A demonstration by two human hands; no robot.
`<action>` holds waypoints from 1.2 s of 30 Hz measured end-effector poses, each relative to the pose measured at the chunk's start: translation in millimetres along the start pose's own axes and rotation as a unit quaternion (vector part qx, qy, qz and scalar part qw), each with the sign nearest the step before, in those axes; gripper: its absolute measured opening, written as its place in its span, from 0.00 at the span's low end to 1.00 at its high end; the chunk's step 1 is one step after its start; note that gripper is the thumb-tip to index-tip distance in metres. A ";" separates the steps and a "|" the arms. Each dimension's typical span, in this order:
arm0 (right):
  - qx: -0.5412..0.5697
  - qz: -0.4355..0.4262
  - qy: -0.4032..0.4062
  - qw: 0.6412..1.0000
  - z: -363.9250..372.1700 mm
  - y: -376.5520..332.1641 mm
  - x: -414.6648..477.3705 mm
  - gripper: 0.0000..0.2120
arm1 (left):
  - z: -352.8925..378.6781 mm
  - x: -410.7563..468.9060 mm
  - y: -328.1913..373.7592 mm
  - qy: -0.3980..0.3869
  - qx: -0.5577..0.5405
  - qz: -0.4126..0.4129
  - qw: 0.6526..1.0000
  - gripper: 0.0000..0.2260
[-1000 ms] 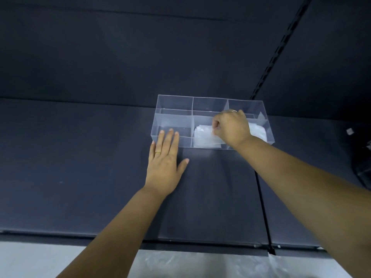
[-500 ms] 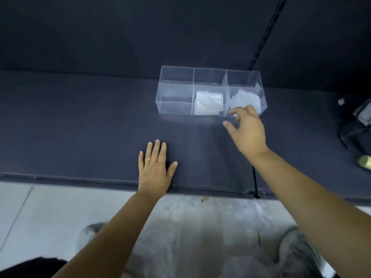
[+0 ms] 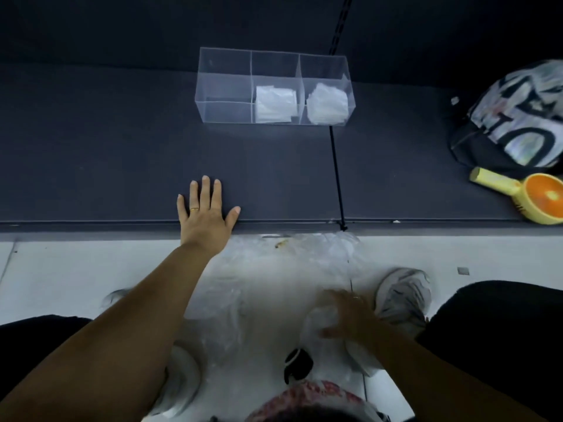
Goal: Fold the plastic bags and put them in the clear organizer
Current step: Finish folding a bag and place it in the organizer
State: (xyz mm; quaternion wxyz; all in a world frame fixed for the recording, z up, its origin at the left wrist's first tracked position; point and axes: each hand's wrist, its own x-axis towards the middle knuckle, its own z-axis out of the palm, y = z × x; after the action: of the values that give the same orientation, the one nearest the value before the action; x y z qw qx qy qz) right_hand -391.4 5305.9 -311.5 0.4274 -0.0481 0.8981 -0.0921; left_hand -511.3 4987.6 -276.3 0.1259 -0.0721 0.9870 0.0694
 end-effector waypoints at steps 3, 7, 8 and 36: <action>-0.017 0.005 -0.004 1.000 -9.7 5.2 2.8 0.11 | -1.2 0.7 -0.5 -0.005 -0.008 -0.001 1.000 0.32; 0.138 0.000 0.052 0.989 -34.1 5.8 10.5 0.21 | -4.8 2.3 -1.6 -0.023 -0.024 0.000 0.999 0.32; 0.153 -0.015 0.052 0.987 -39.0 6.6 11.1 0.22 | -5.5 2.7 -2.5 -0.026 -0.025 0.001 0.999 0.32; 0.546 -0.110 0.081 0.826 -226.0 -77.4 -5.4 0.23 | -95.3 -34.3 58.1 -0.198 -0.605 0.011 0.771 0.12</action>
State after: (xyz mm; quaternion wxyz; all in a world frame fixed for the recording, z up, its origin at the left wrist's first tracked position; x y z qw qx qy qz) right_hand -562.9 5259.3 -151.8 0.2969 0.1023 0.7210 -0.6177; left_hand -510.5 5034.1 -169.2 0.2482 -0.1073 0.6947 0.6666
